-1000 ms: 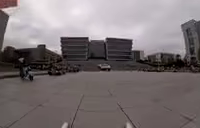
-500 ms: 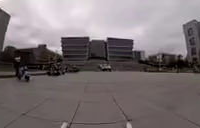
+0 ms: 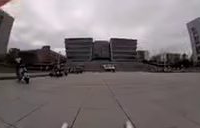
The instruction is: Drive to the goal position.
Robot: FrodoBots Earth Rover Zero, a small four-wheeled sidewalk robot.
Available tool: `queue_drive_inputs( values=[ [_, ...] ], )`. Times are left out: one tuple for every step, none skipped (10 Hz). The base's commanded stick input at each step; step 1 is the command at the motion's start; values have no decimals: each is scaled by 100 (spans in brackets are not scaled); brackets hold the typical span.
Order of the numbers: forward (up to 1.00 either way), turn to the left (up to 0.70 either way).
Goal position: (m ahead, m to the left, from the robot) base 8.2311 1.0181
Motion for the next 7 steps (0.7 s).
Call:
queue_drive_inputs(
  values=[
    [70,0],
    [70,0],
    [70,0],
    [70,0],
    [70,0],
    [70,0],
    [70,0]
  ],
)
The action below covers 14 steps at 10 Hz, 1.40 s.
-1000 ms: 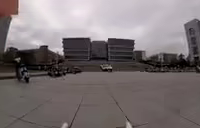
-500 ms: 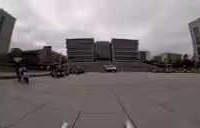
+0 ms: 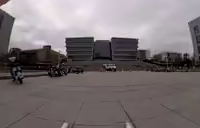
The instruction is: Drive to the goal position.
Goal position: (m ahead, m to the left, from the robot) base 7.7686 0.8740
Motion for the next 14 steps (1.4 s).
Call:
queue_drive_inputs(
  values=[
    [70,0],
    [70,0],
    [70,0],
    [70,0],
    [70,0],
    [70,0],
    [70,0],
    [70,0],
    [70,0],
    [70,0],
    [70,0],
    [70,0],
    [70,0],
    [70,0]
  ],
)
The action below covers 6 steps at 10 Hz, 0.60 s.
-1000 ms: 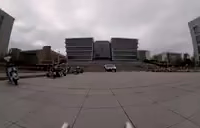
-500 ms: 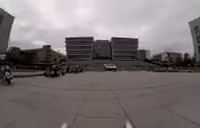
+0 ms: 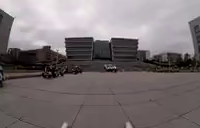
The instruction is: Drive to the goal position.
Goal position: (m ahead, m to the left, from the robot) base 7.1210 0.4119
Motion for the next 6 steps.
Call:
queue_drive_inputs(
  values=[
    [70,0],
    [70,0],
    [70,0],
    [70,-2],
    [70,-7],
    [70,-12]
  ],
)
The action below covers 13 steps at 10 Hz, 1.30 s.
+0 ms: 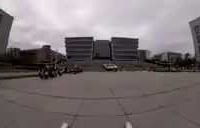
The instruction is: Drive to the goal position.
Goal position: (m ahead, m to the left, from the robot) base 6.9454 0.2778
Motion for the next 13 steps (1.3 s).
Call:
queue_drive_inputs(
  values=[
    [70,-14],
    [70,0],
    [70,0],
    [70,0],
    [70,0],
    [70,0],
    [70,0],
    [70,0],
    [70,0],
    [70,0],
    [70,0],
    [70,0],
    [70,0]
  ],
)
